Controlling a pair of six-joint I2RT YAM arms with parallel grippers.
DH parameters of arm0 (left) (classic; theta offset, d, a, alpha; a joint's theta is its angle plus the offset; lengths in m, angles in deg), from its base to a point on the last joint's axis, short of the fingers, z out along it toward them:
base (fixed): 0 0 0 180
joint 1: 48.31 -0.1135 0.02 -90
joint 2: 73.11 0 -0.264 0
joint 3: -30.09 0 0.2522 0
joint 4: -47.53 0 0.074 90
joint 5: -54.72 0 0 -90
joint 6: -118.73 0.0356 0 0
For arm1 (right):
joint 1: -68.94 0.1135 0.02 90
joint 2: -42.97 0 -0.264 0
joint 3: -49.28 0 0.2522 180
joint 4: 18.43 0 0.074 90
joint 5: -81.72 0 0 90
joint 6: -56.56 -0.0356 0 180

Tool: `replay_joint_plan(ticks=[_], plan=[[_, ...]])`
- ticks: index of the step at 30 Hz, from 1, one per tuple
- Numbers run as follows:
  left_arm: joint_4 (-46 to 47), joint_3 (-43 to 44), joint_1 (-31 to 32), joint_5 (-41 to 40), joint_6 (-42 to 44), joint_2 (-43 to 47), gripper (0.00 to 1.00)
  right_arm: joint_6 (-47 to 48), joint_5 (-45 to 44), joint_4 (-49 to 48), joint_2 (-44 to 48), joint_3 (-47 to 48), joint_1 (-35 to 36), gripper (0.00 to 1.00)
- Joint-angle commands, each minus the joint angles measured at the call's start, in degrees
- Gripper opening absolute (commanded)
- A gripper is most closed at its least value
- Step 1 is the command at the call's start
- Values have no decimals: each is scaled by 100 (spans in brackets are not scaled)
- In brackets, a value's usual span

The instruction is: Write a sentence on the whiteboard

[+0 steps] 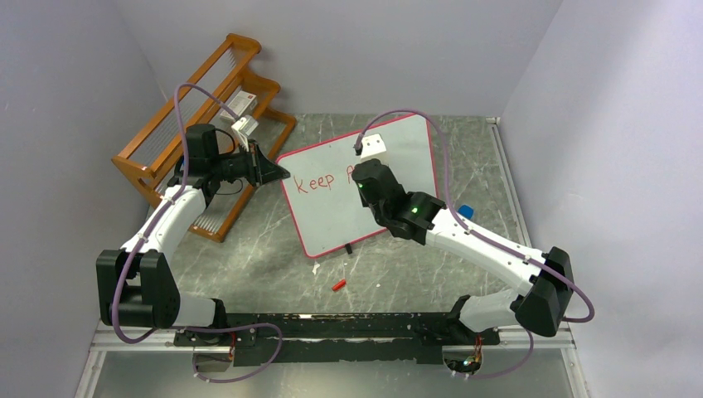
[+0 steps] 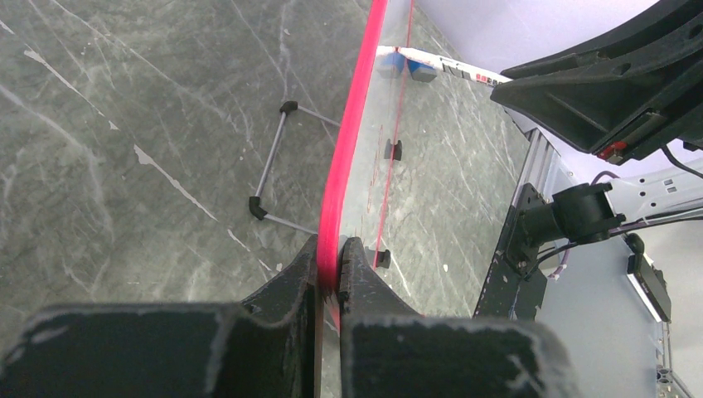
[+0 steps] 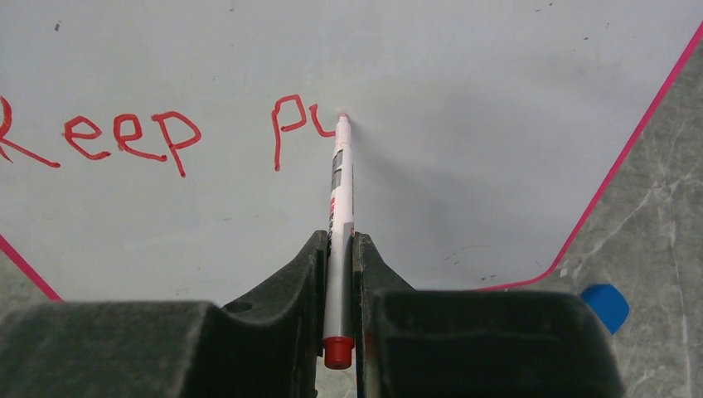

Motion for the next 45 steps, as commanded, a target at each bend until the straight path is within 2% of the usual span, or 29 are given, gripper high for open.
replay_joint_plan(ticks=[1,15,33,45], plan=[[-336,-90,148,-508,640,-212,5,43,-123,-230,137,73,-43,0],[-353,-75,148,-516,648,-212,5,76,-135,-340,92,111,-45,0],[-375,-66,148,-544,666,-212,5,-197,87,56,133,-166,-50,0],[-383,-61,148,-554,670,-225,5,-234,-66,69,196,-299,-44,0]])
